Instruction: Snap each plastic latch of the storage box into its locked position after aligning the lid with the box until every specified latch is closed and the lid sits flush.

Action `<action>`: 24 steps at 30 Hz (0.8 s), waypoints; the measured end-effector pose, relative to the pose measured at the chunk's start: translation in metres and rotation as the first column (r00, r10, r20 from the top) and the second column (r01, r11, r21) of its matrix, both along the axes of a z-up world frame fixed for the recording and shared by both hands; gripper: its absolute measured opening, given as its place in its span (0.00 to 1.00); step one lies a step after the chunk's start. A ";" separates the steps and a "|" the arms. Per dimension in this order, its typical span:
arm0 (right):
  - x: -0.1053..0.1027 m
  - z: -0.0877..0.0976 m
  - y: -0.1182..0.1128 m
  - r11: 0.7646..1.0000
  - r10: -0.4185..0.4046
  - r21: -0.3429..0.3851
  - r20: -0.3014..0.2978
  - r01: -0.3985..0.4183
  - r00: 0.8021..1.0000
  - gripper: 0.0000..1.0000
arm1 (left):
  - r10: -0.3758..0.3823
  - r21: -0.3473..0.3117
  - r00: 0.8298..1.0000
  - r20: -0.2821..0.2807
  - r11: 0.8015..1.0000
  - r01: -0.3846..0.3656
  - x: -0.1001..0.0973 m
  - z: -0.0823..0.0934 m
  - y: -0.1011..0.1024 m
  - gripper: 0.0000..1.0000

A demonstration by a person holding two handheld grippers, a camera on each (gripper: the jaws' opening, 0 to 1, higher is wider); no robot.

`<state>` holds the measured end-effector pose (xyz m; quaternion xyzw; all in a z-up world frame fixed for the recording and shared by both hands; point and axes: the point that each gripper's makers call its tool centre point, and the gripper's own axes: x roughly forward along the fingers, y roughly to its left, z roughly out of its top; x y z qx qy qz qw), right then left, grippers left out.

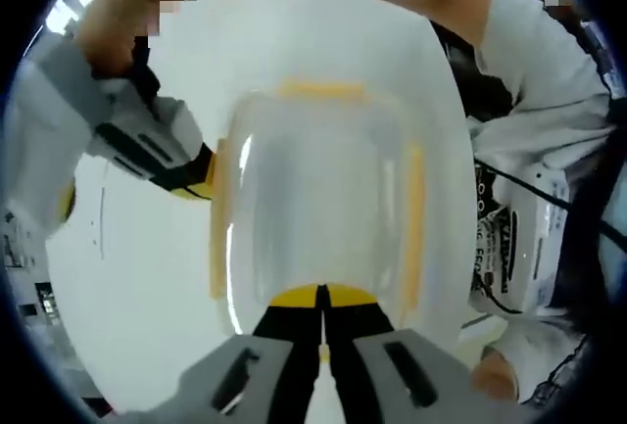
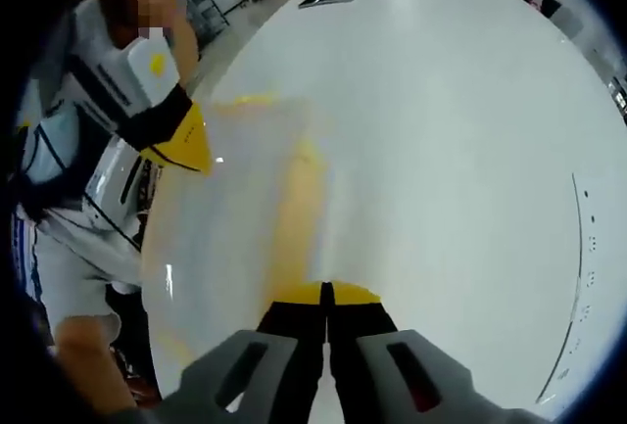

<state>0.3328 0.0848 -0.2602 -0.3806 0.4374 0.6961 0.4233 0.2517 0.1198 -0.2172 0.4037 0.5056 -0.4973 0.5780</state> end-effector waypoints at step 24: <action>0.000 -0.007 0.003 0.985 -0.061 -0.167 -0.059 0.050 0.996 0.00 | 0.016 -0.007 1.000 -0.015 1.000 -0.017 0.005 0.000 -0.003 0.00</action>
